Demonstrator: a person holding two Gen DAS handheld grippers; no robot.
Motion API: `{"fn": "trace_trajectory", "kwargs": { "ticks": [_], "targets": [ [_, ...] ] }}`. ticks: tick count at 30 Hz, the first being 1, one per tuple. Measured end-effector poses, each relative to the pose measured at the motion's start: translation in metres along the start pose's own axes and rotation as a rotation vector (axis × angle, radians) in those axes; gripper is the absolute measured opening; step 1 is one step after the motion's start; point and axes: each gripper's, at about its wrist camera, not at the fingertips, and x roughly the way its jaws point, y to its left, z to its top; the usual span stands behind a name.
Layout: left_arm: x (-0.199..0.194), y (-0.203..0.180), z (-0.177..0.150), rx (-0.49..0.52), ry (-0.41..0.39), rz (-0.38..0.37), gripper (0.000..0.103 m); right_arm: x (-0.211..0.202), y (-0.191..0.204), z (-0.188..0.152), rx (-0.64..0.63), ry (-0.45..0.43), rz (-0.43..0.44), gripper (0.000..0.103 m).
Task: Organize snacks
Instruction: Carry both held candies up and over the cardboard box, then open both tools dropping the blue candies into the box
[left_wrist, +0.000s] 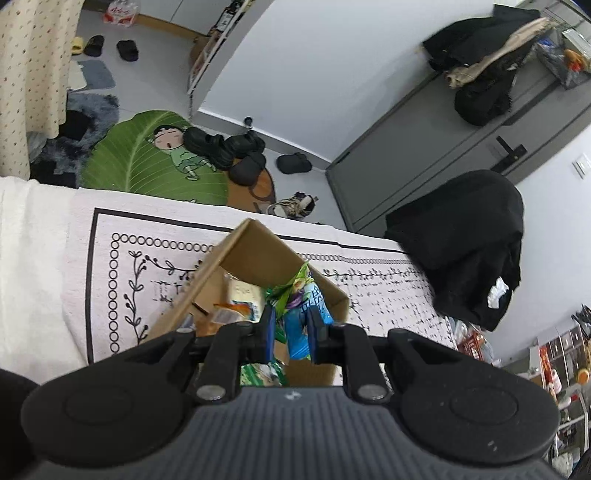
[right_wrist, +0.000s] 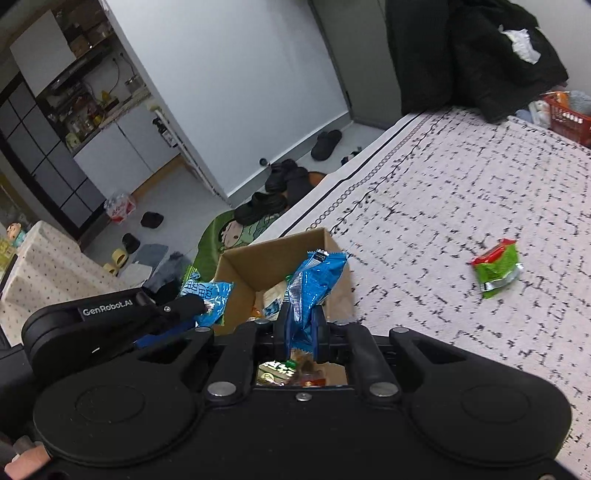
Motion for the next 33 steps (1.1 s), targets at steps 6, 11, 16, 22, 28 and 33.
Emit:
{"fn": "trace_trajectory", "kwargs": {
  "ticks": [6,11,16,22,28,33],
  "targets": [
    [0.015,0.011,0.009,-0.029,0.015,0.02,0.018,0.019,0.006,0.003,-0.003,0.035,-0.005,0.01],
    [0.025,0.016,0.013,-0.033,0.029,0.059,0.02,0.03,0.011,0.006,-0.01,0.048,-0.005,0.01],
    [0.029,0.021,0.017,-0.044,0.047,0.074,0.027,0.039,0.016,0.01,-0.019,0.051,0.01,0.01],
    [0.029,0.023,0.021,-0.039,0.039,0.099,0.052,0.041,0.015,0.016,-0.011,0.045,0.007,0.031],
    [0.027,0.019,0.019,-0.032,0.034,0.113,0.071,0.035,-0.004,0.018,0.026,0.039,-0.011,0.032],
    [0.025,0.006,0.013,-0.002,0.03,0.129,0.081,0.022,-0.026,0.019,0.049,0.013,-0.037,0.043]
  ]
}}
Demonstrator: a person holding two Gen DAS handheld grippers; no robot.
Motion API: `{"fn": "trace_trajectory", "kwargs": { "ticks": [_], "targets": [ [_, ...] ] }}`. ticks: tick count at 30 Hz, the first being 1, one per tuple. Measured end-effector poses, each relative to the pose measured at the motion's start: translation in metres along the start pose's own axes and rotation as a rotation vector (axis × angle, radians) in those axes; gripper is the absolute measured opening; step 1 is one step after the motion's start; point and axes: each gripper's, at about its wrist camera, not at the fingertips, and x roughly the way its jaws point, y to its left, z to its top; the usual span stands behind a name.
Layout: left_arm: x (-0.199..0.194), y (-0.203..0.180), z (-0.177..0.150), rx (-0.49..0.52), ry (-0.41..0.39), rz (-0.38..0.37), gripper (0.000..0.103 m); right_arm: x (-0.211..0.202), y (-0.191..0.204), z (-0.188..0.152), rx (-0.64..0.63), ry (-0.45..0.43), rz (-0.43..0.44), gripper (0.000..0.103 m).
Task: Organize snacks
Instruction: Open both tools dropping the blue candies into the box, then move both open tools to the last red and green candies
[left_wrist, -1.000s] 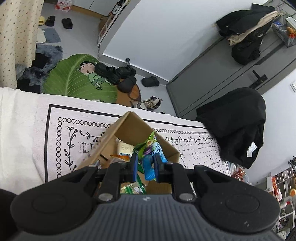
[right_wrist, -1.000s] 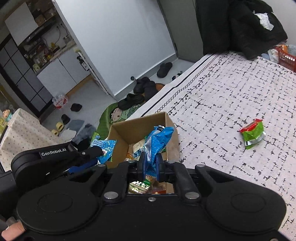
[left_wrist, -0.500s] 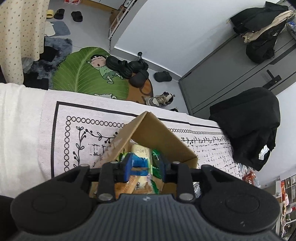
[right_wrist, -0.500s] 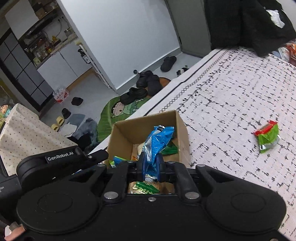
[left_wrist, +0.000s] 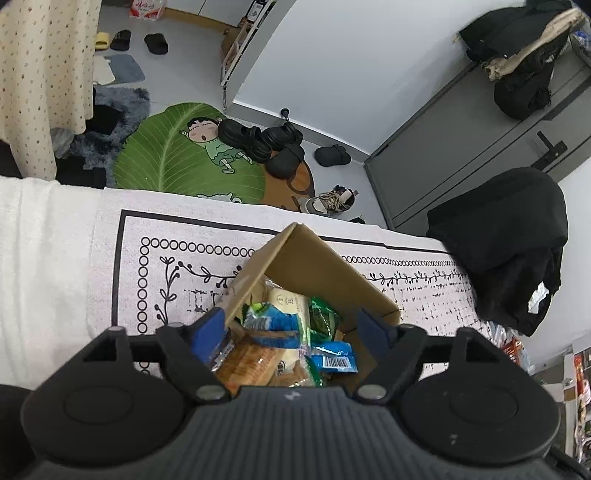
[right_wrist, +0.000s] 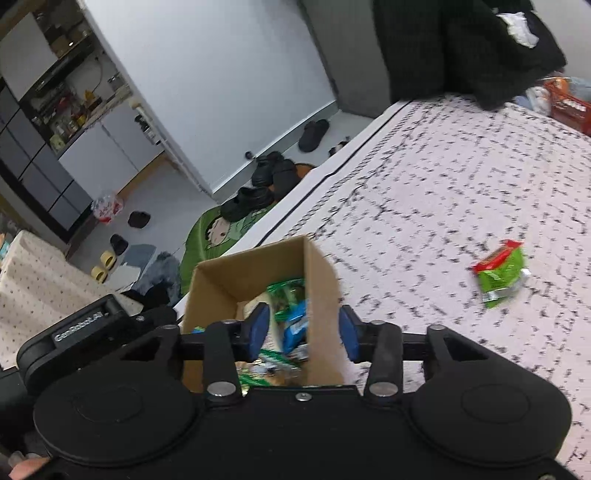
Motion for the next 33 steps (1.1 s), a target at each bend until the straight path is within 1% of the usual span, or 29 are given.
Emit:
{"fn": "trace_trajectory", "kwargs": {
  "ticks": [4,6,12,18,25,33],
  "targets": [
    [-0.002,-0.011,-0.008,0.024,0.002,-0.012,0.082,-0.011,-0.023,0.002,0.027,-0.016,-0.018,0.044],
    [-0.002,-0.019,-0.014,0.04,0.007,-0.02,0.082,-0.014,-0.032,0.003,0.035,-0.024,-0.028,0.048],
    [-0.003,-0.045,-0.03,0.097,0.015,-0.037,0.082,-0.025,-0.064,0.005,0.07,-0.046,-0.044,0.052],
    [0.0,-0.07,-0.047,0.151,0.023,-0.05,0.082,-0.031,-0.097,0.007,0.12,-0.056,-0.05,0.052],
    [0.008,-0.099,-0.066,0.221,0.033,-0.062,0.082,-0.022,-0.135,0.008,0.179,-0.05,-0.059,0.052],
    [0.03,-0.128,-0.088,0.298,0.051,-0.067,0.082,-0.001,-0.171,0.005,0.267,-0.035,-0.039,0.051]
  ]
}}
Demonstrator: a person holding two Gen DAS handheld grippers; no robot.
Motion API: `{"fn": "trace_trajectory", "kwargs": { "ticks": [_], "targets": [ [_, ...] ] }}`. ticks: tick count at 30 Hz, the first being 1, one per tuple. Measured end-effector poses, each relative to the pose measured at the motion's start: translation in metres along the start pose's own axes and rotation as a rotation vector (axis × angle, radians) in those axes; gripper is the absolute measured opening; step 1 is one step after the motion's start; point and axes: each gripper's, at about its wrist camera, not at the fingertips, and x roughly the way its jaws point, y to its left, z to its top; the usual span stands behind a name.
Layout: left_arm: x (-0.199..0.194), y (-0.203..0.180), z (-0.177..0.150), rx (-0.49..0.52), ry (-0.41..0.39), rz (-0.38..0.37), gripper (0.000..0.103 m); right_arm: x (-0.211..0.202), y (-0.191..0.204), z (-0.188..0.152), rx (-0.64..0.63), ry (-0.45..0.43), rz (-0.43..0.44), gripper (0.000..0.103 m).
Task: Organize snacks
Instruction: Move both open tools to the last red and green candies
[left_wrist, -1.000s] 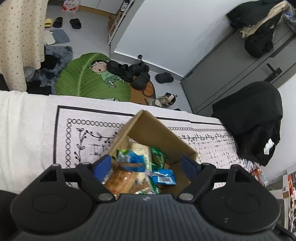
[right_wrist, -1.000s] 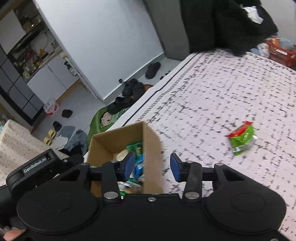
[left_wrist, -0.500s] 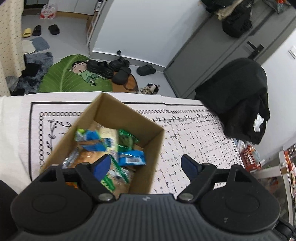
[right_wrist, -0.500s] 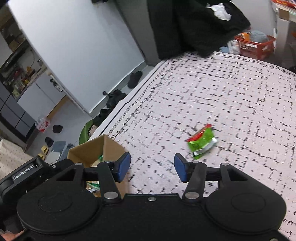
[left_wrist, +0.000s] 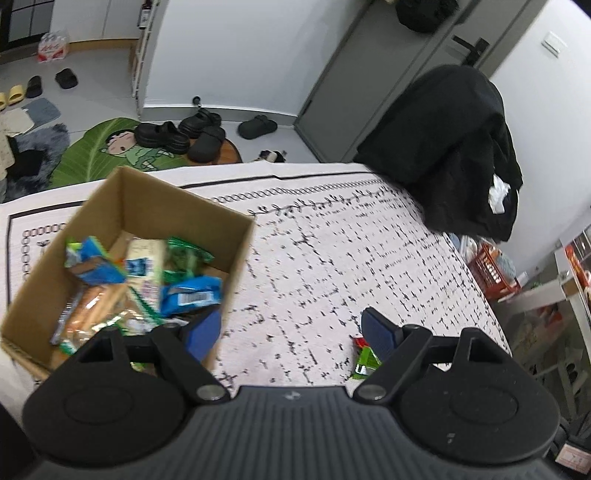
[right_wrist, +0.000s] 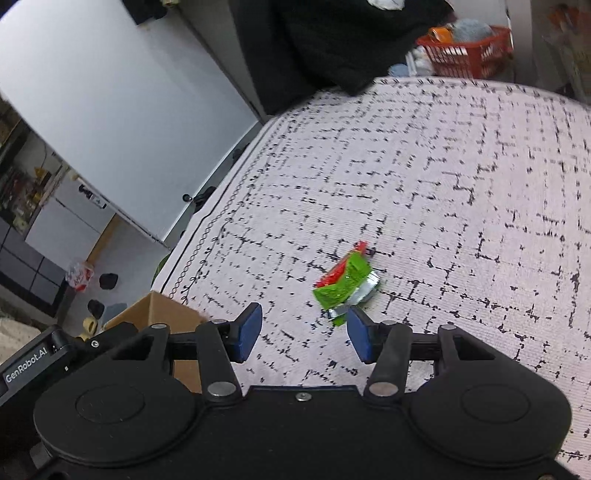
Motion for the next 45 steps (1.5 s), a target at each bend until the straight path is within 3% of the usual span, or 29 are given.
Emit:
{"fn": "trace_trajectory", "kwargs": {
  "ticks": [11,15,24,27,33,45],
  "targets": [
    [0.054,-0.029,-0.014,0.047,0.056,0.007,0.076,0.05,-0.033,0.003,0.098,0.081,0.012,0.045],
    [0.072,-0.039,-0.016,0.069,0.068,0.004,0.074,0.066,-0.033,0.007,0.126,0.104,0.038,0.045],
    [0.108,-0.054,-0.019,0.088,0.106,0.003,0.072,0.094,-0.039,0.014,0.171,0.119,0.011,0.042],
    [0.116,-0.056,-0.019,0.085,0.119,0.009,0.072,0.098,-0.038,0.015,0.15,0.116,0.013,0.034],
    [0.131,-0.066,-0.022,0.107,0.137,-0.012,0.072,0.09,-0.043,0.019,0.14,0.112,0.02,0.027],
    [0.151,-0.079,-0.043,0.19,0.155,-0.083,0.072,0.066,-0.068,0.028,0.128,0.019,-0.123,0.027]
  ]
}}
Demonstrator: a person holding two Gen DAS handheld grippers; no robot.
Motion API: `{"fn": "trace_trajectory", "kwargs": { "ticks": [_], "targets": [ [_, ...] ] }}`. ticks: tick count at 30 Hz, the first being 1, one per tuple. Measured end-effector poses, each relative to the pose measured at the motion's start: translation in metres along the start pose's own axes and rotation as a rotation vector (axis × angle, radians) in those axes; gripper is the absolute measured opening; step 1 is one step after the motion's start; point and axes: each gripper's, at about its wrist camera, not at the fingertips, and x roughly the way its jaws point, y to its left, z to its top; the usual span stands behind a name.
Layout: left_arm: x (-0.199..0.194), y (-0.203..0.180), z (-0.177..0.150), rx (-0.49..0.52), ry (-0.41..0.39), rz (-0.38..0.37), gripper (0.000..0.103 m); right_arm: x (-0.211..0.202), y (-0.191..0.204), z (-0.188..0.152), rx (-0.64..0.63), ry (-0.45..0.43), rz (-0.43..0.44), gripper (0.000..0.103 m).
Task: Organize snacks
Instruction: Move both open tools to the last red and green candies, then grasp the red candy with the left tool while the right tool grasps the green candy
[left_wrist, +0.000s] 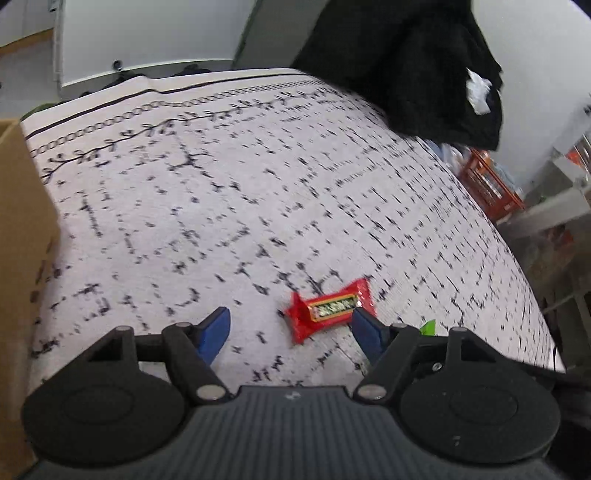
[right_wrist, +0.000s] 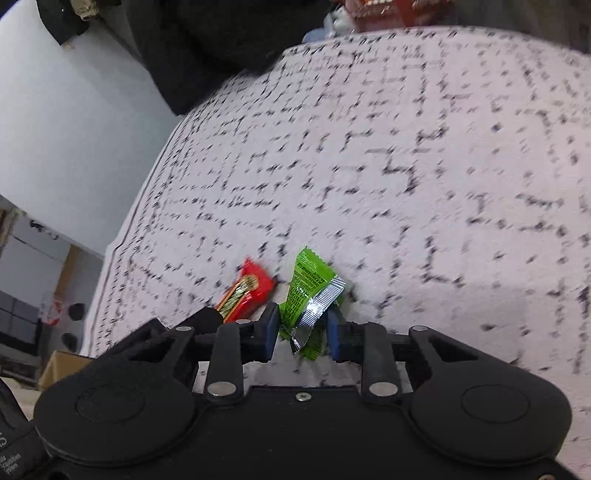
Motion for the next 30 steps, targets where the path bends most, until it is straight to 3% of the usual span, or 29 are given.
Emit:
{"fn": "trace_trajectory", "kwargs": {
  "ticks": [7,14,17,19,21,23,30],
  "targets": [
    [0.011,-0.02,0.002,0.112,-0.028,0.029,0.072,-0.007,-0.018,0.003,0.031,-0.003,-0.022,0.027],
    [0.034,-0.046,-0.004,0.371,0.024,0.12,0.072,-0.012,-0.029,0.004,0.056,-0.014,-0.03,0.027],
    [0.038,-0.049,-0.004,0.378,0.02,0.134,0.072,-0.012,-0.028,0.004,0.055,-0.012,-0.031,0.027],
    [0.038,-0.051,-0.005,0.38,0.011,0.136,0.06,-0.011,-0.025,0.004,0.036,-0.015,-0.039,0.027],
    [0.037,-0.055,-0.007,0.396,0.006,0.127,0.032,-0.01,-0.019,0.002,0.005,-0.017,-0.053,0.027],
    [0.034,-0.059,-0.01,0.41,0.009,0.11,0.02,-0.011,-0.015,-0.001,-0.012,-0.016,-0.054,0.026],
    [0.009,-0.048,-0.019,0.331,0.001,0.12,0.019,-0.023,-0.003,-0.007,-0.054,-0.027,-0.051,0.026]
  ]
}}
